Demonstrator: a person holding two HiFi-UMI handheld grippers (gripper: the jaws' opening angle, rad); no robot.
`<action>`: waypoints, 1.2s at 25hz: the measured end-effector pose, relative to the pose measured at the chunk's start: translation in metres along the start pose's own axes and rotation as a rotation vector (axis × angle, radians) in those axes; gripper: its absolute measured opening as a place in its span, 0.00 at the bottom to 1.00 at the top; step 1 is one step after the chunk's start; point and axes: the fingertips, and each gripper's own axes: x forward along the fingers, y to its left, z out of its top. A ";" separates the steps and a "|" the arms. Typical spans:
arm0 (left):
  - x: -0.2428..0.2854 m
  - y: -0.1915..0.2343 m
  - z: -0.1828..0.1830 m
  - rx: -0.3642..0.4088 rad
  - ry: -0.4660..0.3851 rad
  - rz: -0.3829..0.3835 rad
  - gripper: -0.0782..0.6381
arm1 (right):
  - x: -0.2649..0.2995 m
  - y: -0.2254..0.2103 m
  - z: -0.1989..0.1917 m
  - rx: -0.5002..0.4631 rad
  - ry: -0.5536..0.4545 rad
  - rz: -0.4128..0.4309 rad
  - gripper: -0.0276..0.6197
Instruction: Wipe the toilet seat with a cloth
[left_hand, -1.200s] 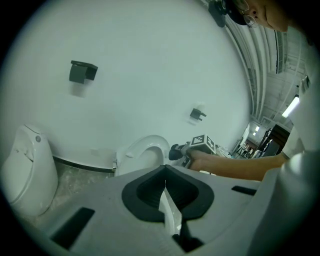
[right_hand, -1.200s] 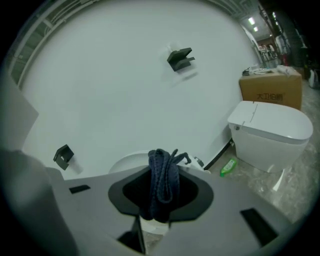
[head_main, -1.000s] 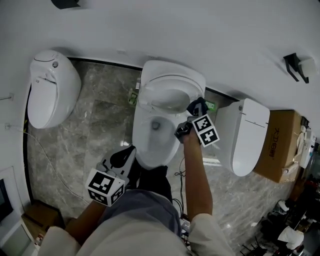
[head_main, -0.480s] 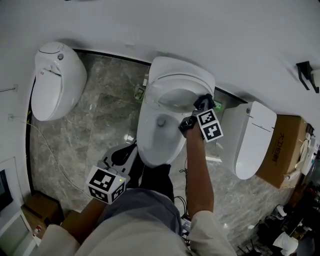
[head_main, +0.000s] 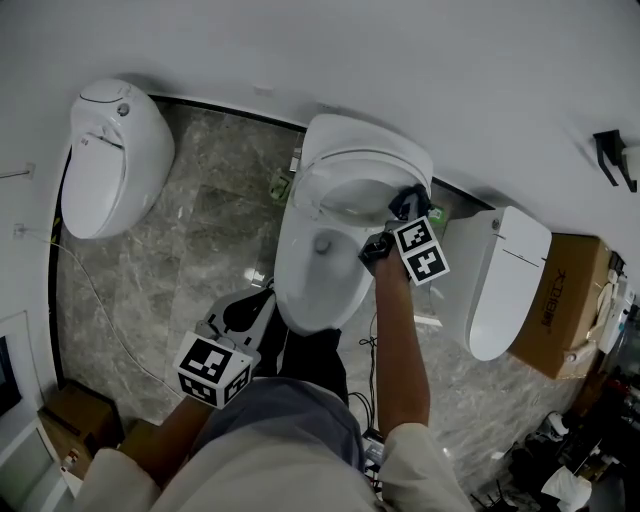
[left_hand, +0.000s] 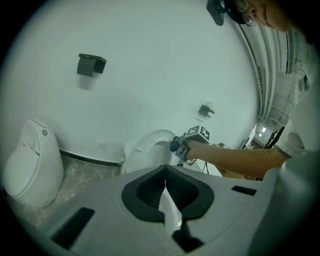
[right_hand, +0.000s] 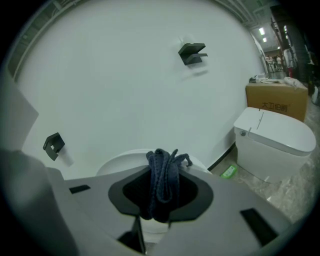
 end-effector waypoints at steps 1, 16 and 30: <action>-0.001 0.001 0.000 -0.003 -0.004 0.001 0.12 | 0.000 0.003 0.001 -0.005 0.000 0.009 0.18; -0.018 0.019 -0.009 -0.042 -0.027 0.028 0.12 | -0.006 0.040 0.003 -0.089 0.005 0.084 0.18; -0.028 0.033 -0.014 -0.090 -0.052 0.055 0.12 | -0.009 0.073 -0.008 -0.130 0.014 0.167 0.18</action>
